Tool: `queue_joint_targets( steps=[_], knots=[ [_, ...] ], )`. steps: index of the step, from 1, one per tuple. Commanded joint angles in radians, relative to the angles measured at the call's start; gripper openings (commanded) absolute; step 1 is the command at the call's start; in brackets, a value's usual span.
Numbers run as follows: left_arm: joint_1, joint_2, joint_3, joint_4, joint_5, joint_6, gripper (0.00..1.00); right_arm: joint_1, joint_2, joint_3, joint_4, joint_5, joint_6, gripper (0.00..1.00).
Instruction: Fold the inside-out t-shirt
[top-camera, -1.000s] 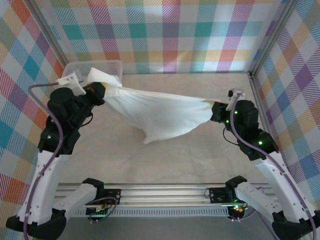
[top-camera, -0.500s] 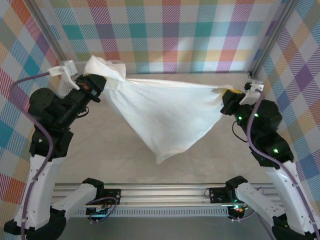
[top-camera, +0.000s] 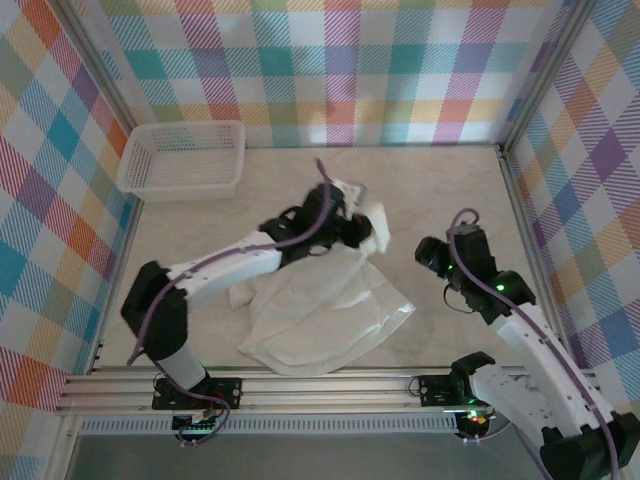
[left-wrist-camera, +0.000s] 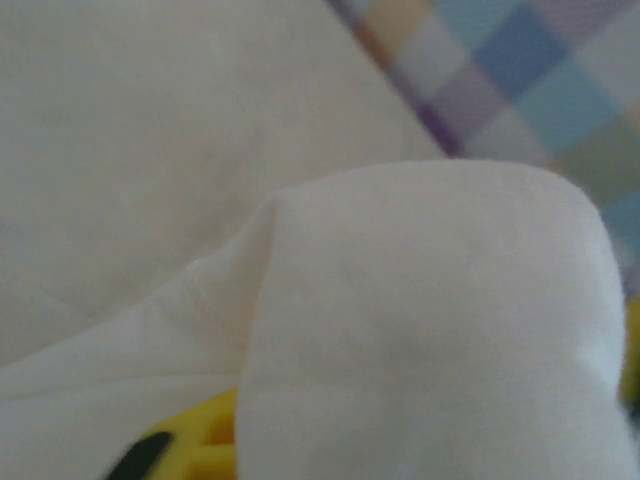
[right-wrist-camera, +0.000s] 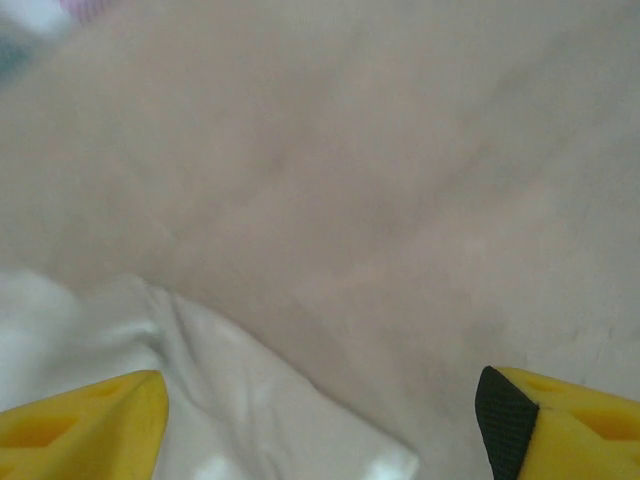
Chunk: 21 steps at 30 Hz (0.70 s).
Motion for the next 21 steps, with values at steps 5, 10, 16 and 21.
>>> queue_joint_targets(
  steps=[5,10,16,21],
  knots=[
    [0.025,-0.176,-0.013,0.034,-0.254,0.119,0.6,-0.091,0.118,0.088,0.094,-0.248,-0.178,0.86],
    [0.302,-0.263,-0.067,-0.226,-0.237,-0.086,0.63,-0.133,0.401,0.143,0.137,-0.54,-0.179,0.87],
    [0.502,-0.199,-0.137,-0.452,-0.165,-0.146,0.65,-0.144,0.591,0.071,0.128,-0.445,-0.125,0.89],
    [0.55,-0.122,-0.243,-0.381,-0.108,-0.173,0.8,-0.144,0.601,-0.036,0.147,-0.494,-0.108,0.88]
  ],
)
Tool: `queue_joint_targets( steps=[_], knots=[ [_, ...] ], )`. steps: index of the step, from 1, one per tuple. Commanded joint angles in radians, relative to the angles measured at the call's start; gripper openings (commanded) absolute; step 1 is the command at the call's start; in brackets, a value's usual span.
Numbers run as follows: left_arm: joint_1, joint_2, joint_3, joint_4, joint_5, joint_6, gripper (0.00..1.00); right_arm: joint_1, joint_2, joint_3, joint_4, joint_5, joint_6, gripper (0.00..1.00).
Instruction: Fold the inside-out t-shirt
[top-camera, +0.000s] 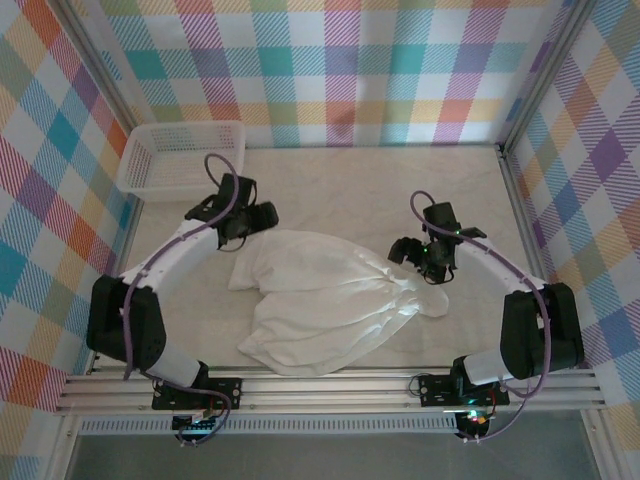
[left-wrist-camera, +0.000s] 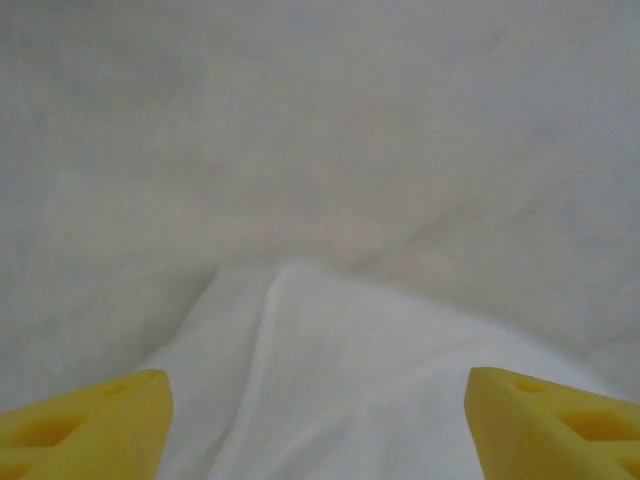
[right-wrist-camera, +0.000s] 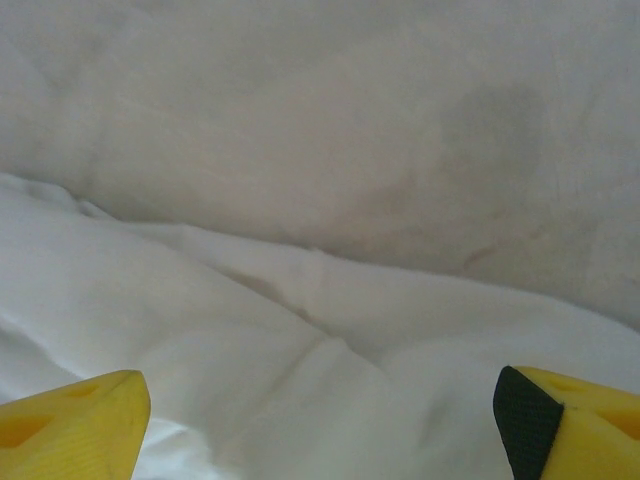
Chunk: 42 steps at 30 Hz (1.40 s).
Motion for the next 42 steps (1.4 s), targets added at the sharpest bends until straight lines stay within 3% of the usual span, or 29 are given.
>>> queue_joint_targets(
  steps=[1,8,11,13,15,18,20,27,33,38,42],
  knots=[
    [0.025,0.054,-0.051,-0.004,0.075,-0.047,0.82,-0.006,-0.014,-0.066,0.012,-0.056,0.032,0.85],
    [0.043,0.192,-0.047,0.095,0.052,-0.031,0.84,-0.005,0.009,-0.132,0.063,-0.104,0.034,0.48],
    [0.066,0.252,-0.038,0.128,0.102,-0.03,0.83,-0.005,0.021,-0.139,0.09,-0.128,0.028,0.32],
    [0.069,0.288,-0.027,0.136,0.143,-0.028,0.76,-0.004,0.016,-0.136,0.097,-0.134,0.02,0.16],
    [0.069,0.303,-0.033,0.159,0.175,-0.03,0.59,-0.004,-0.01,-0.136,0.103,-0.133,0.02,0.01],
    [0.07,0.28,-0.03,0.164,0.188,-0.024,0.18,-0.004,-0.069,-0.121,0.088,-0.108,0.013,0.0],
    [0.07,0.234,-0.005,0.135,0.183,0.007,0.01,-0.004,-0.134,-0.093,0.07,-0.079,0.003,0.0],
    [0.071,-0.066,0.236,-0.086,0.132,0.151,0.0,-0.004,-0.344,0.178,0.039,0.086,-0.06,0.0],
    [0.067,-0.358,0.358,-0.034,0.158,0.255,0.0,-0.004,-0.428,0.44,0.078,0.23,-0.162,0.0],
    [0.06,-0.525,0.383,0.053,0.184,0.316,0.0,-0.004,-0.473,0.575,0.119,0.206,-0.205,0.0],
    [0.056,-0.607,0.418,0.105,0.228,0.335,0.01,-0.004,-0.523,0.661,0.172,0.119,-0.268,0.0]
  ],
)
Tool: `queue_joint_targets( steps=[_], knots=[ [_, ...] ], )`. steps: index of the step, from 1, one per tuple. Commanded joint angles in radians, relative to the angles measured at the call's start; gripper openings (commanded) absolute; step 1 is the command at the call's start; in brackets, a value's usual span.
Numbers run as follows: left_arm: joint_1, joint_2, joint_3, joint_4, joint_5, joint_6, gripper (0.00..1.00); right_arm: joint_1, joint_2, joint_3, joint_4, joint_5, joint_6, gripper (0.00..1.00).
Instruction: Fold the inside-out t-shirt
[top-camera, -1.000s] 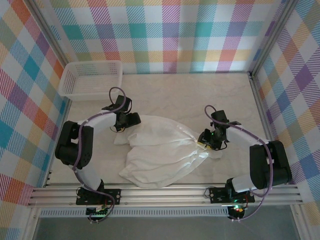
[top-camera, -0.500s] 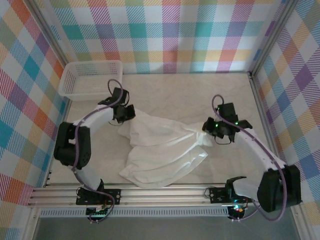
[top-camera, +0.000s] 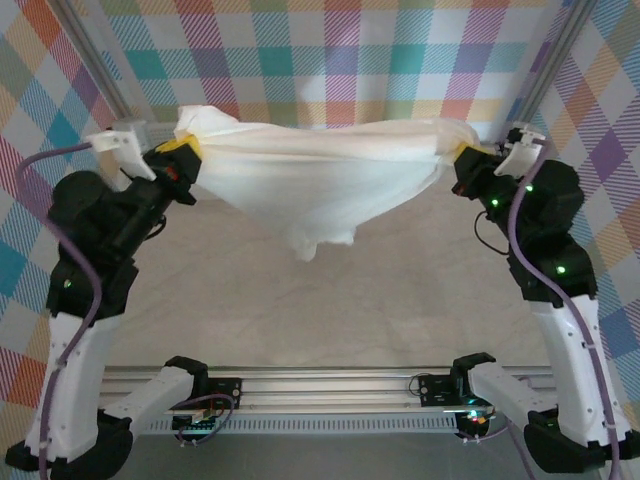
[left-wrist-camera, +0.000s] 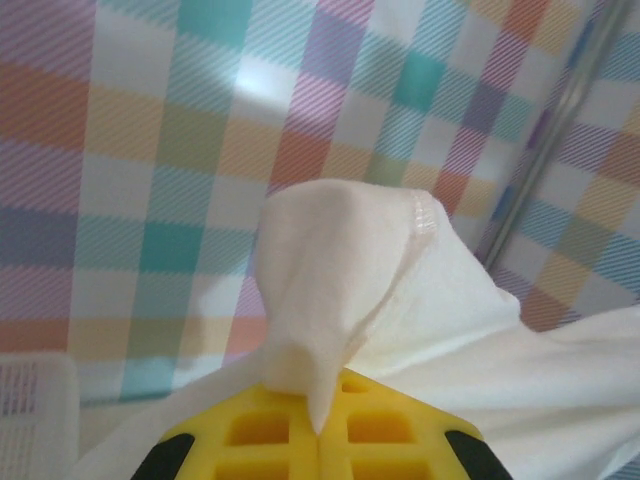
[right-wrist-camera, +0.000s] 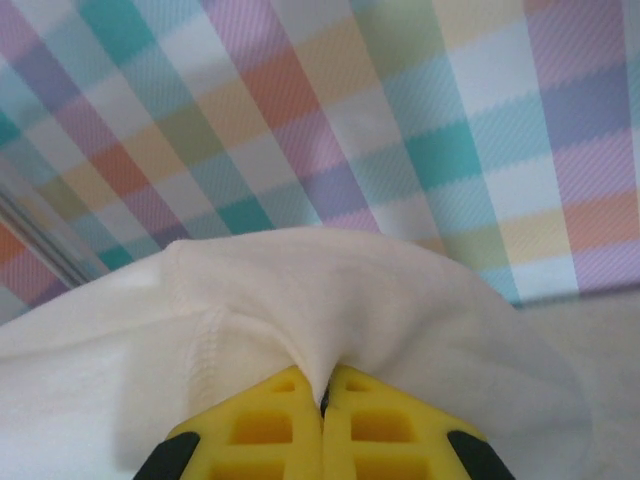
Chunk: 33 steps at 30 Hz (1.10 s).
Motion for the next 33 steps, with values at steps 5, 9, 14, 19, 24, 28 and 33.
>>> queue_joint_targets(
  steps=[5,9,14,19,24,28,33],
  knots=[
    [-0.003,-0.06,0.058,0.143,0.086,0.037,0.0,-0.005,-0.086,0.129,0.157,-0.109,-0.134,0.0],
    [-0.004,-0.07,0.099,0.174,0.091,0.034,0.0,-0.006,-0.082,0.209,0.143,-0.099,-0.18,0.0],
    [-0.003,-0.076,0.105,0.188,0.046,0.046,0.0,-0.006,-0.07,0.235,0.132,-0.039,-0.207,0.0],
    [-0.003,0.001,0.078,0.132,0.004,0.039,0.0,-0.006,0.051,0.31,-0.047,0.202,-0.187,0.0],
    [-0.004,0.18,-0.051,0.082,-0.143,0.031,0.0,-0.009,0.244,0.284,-0.117,0.282,-0.224,0.0],
    [-0.003,0.392,-0.121,0.214,-0.234,0.051,0.0,-0.023,0.434,0.221,-0.035,0.244,-0.265,0.0],
    [0.022,0.713,-0.018,0.373,-0.23,0.048,0.38,-0.066,0.752,0.389,-0.069,0.194,-0.316,0.47]
  ],
)
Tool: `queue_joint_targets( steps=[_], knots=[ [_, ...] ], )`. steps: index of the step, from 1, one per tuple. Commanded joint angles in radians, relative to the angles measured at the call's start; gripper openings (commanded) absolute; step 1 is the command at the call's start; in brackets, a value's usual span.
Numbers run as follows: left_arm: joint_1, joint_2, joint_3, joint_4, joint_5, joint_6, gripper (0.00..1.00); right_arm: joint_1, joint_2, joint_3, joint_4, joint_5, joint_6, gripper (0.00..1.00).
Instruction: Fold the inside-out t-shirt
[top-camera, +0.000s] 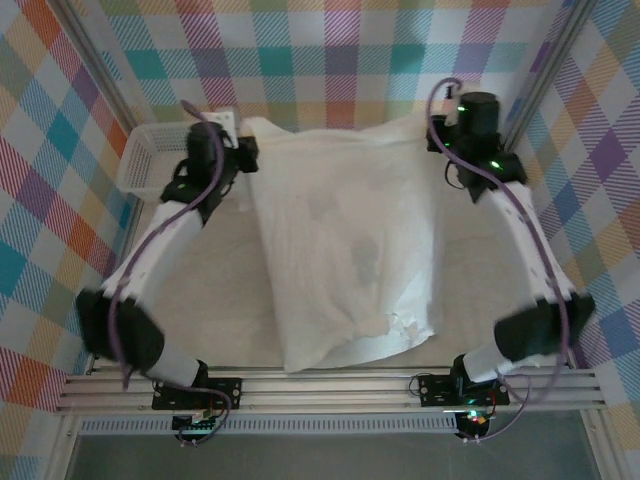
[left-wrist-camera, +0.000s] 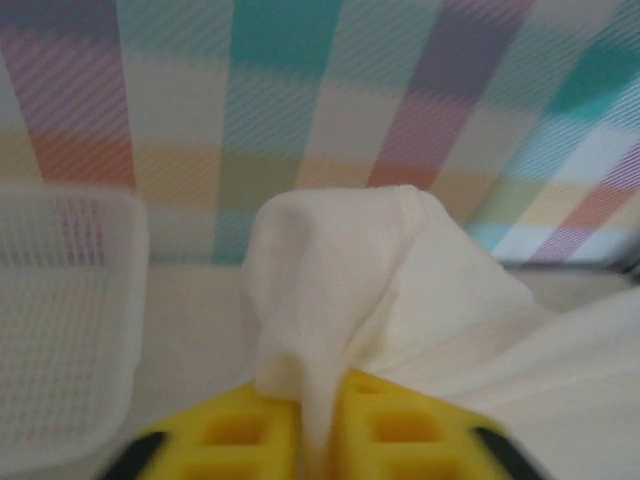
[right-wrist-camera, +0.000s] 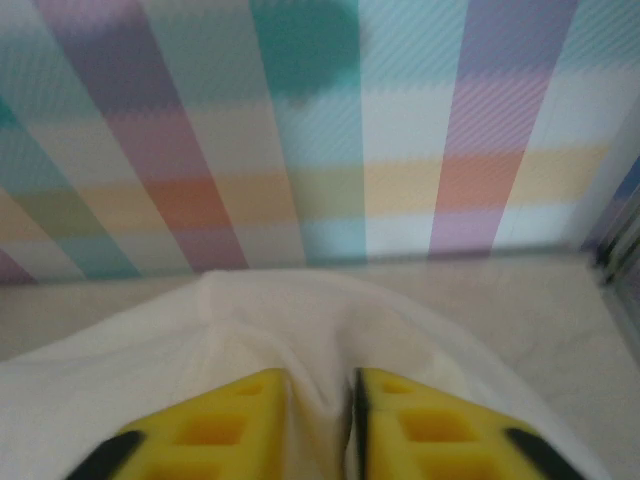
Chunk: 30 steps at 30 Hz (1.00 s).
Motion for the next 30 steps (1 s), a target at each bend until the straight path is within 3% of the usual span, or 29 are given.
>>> queue_joint_targets(
  steps=[1,3,6,10,14,19,23,26,30],
  knots=[
    [0.026,0.098,0.11,0.113,-0.028,0.003,0.44,-0.037,0.129,0.192,-0.108,-0.002,-0.038,0.5],
    [0.032,0.119,0.166,0.1,0.015,-0.014,0.54,-0.053,0.182,0.305,-0.235,-0.049,-0.029,0.53],
    [0.031,0.057,0.15,0.116,0.107,-0.048,0.61,-0.056,0.121,0.234,-0.27,-0.169,-0.019,0.6],
    [-0.016,-0.085,0.057,0.079,0.297,-0.054,0.63,-0.056,-0.075,-0.037,-0.237,-0.33,0.108,0.62],
    [-0.176,-0.244,-0.099,0.005,0.43,0.108,0.78,-0.042,-0.328,-0.426,-0.132,-0.495,0.29,0.6],
    [-0.48,-0.303,-0.259,-0.187,0.417,0.336,0.78,-0.021,-0.492,-0.624,-0.269,-0.446,0.346,0.58],
    [-0.655,-0.197,-0.36,-0.218,0.336,0.362,0.75,-0.022,-0.602,-0.722,-0.302,-0.336,0.371,0.62],
    [-0.696,-0.078,-0.401,-0.163,0.321,0.343,0.73,-0.022,-0.655,-0.764,-0.292,-0.285,0.395,0.65],
    [-0.698,0.092,-0.359,-0.152,0.427,0.359,0.71,-0.022,-0.667,-0.782,-0.274,-0.28,0.417,0.66]
  ],
)
